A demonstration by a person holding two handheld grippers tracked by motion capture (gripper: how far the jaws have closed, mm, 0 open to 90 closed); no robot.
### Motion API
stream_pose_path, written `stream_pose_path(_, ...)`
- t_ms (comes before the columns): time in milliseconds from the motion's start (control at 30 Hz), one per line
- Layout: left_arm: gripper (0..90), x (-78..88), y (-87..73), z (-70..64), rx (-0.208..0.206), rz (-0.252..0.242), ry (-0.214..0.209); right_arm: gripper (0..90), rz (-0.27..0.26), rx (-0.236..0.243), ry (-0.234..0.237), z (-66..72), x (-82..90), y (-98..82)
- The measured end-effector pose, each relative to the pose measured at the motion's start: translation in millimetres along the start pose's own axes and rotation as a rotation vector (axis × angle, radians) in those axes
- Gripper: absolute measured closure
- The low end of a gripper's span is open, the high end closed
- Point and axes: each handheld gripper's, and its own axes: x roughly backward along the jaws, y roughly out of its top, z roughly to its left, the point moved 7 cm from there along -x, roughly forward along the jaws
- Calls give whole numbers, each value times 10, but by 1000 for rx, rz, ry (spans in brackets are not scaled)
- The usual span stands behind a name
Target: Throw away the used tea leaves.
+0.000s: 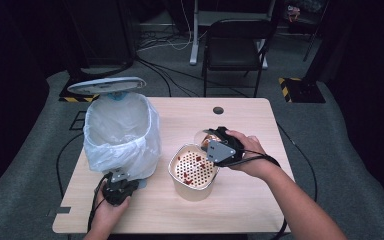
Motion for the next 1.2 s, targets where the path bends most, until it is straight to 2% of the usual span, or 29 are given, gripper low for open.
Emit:
stream_pose_path(67,882,0,-1,-5,14,-2,10,462,3,19,-4,21,-10,10)
stream_pose_path(100,882,1,2,6,-13,2,-1,462,4,32,-5,31,-15,15)
stream_pose_path(233,882,1,1,6,-12,2,-1,463,1,58,-14,68,-22,47)
stream_pose_path(633,882,1,1,7,-13,3,-2,464,27,133,1,167,-77,59)
stream_pose_path(767,882,1,2,7,-11,2,2,465,30,160,2,186,-84,77)
stream_pose_path(800,883,1,0,-2,5,0,5,465,32,160,-1,189,-83,83)
stream_pose_path(833,882,2,0,-4,12,0,7,465,36,171,-2,190,-85,87)
stream_pose_path(900,882,2,1,6,-15,6,-3,465,45,197,-13,192,-88,95)
stream_pose_path(1033,883,0,1,0,-1,1,-1,465,53,237,-18,207,-98,120)
stream_pose_path(1133,883,2,2,8,-10,3,2,465,59,272,-23,217,-104,139)
stream_pose_path(1200,883,1,0,-2,8,0,6,465,64,291,-32,222,-106,151)
